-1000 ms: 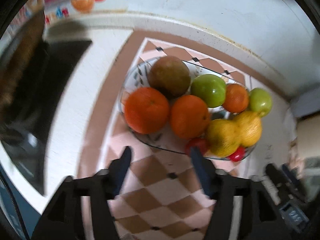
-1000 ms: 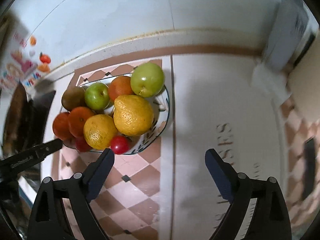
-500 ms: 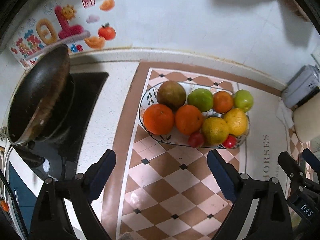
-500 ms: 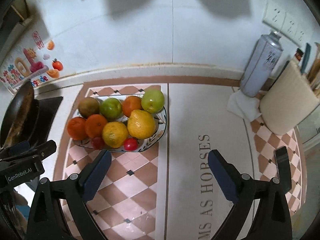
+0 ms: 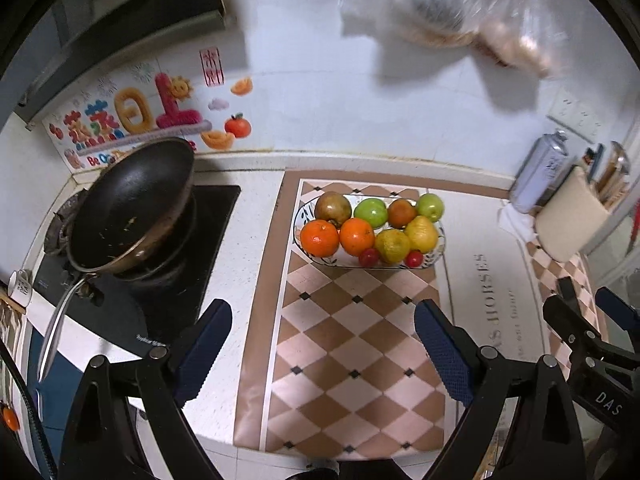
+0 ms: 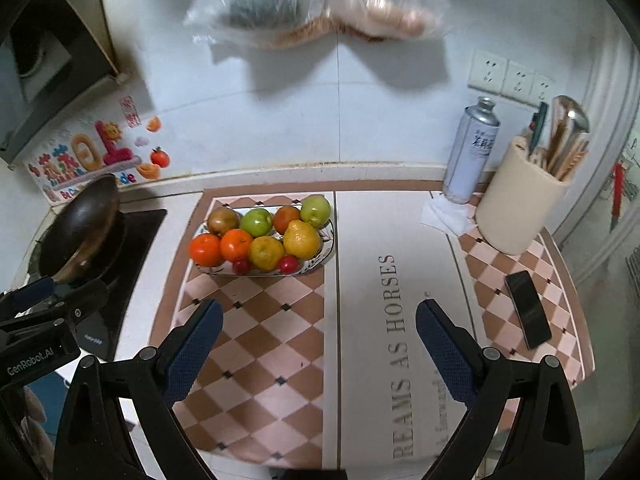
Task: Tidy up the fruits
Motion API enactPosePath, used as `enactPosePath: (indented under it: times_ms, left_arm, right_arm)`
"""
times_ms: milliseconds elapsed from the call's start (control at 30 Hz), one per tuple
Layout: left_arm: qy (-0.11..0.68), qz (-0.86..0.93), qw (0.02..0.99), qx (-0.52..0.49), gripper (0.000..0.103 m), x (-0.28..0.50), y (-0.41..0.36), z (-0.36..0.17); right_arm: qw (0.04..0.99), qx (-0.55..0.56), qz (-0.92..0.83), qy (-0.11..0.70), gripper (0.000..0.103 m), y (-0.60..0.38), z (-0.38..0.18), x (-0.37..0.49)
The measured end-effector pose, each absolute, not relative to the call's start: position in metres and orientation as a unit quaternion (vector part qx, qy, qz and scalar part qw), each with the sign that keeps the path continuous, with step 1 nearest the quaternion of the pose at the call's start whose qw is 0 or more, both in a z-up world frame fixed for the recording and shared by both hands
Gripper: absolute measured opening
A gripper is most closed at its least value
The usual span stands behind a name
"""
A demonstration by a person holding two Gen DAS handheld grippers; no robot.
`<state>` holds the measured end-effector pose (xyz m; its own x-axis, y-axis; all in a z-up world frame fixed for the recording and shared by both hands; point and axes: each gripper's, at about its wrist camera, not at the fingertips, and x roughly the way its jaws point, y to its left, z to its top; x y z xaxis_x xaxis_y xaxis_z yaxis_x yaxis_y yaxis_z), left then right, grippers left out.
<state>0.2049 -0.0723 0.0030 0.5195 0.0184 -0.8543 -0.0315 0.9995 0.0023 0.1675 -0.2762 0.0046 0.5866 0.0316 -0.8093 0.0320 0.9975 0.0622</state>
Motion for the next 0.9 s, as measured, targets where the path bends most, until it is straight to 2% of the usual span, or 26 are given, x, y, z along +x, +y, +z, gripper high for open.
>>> enactPosePath:
  times_ms: [467, 900]
  left_arm:
    - [0.438, -0.009, 0.899, 0.004, 0.093, 0.104, -0.058, 0.074]
    - [0.427, 0.005, 0.904, -0.004, 0.093, 0.074, -0.065, 0.093]
  right_arm:
    - [0.913, 0.039, 0.008, 0.407, 0.1, -0.263, 0.084, 0.05]
    - [0.916, 0.041, 0.031, 0.398, 0.101, -0.273, 0.109, 0.031]
